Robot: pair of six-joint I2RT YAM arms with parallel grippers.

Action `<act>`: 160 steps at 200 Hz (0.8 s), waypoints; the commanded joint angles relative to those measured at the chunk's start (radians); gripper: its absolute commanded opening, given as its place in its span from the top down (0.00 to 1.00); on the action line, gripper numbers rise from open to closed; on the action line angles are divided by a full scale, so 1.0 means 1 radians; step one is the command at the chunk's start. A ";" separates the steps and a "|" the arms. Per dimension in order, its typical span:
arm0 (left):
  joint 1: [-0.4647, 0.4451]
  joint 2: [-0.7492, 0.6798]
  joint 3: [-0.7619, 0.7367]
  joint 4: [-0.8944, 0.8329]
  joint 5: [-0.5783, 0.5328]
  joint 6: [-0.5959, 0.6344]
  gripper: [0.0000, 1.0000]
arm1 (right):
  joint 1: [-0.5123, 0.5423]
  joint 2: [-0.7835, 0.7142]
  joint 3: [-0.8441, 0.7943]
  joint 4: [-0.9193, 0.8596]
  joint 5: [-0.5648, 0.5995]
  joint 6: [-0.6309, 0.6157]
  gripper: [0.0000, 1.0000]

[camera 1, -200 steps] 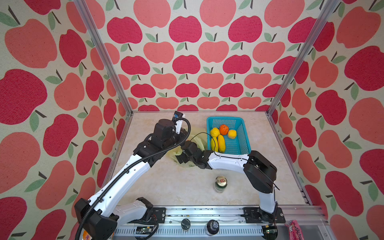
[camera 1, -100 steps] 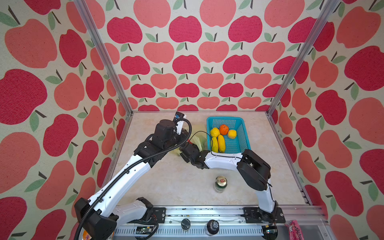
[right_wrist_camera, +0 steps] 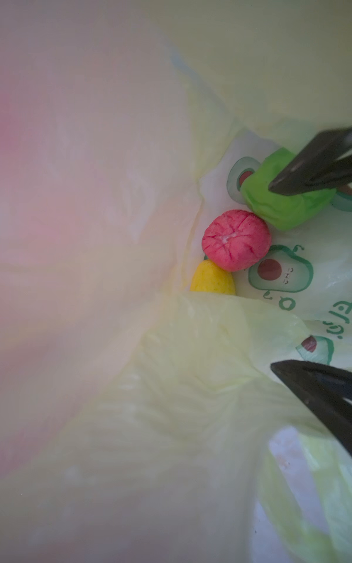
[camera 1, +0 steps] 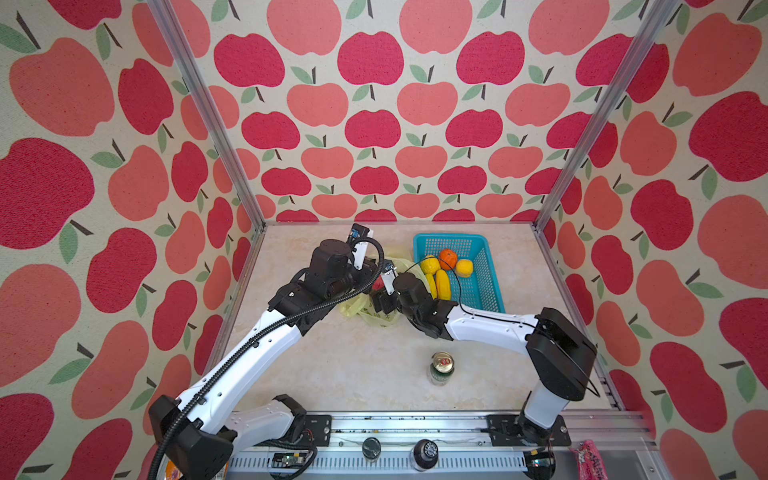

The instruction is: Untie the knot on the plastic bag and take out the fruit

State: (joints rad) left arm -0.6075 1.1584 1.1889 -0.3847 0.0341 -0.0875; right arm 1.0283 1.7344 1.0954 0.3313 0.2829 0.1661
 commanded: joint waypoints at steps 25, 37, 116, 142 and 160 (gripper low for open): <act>-0.007 -0.017 0.003 0.017 -0.013 0.020 1.00 | 0.017 -0.021 -0.030 0.181 -0.326 -0.007 0.13; -0.008 -0.017 0.003 0.016 -0.013 0.020 1.00 | 0.022 -0.019 -0.020 0.182 -0.397 -0.007 0.16; -0.012 -0.029 -0.002 0.018 -0.025 0.020 1.00 | 0.060 0.007 0.025 0.091 -0.150 0.010 0.66; -0.011 -0.025 -0.004 0.025 -0.061 0.019 1.00 | 0.104 -0.030 -0.010 0.136 -0.201 -0.028 1.00; -0.009 -0.026 -0.008 0.026 -0.122 0.016 1.00 | 0.168 -0.086 -0.065 0.200 -0.220 -0.106 1.00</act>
State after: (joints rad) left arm -0.6113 1.1393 1.1889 -0.3618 -0.0200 -0.0803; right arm 1.1118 1.7317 1.0729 0.4473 0.0834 0.1547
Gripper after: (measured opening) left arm 0.046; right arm 0.049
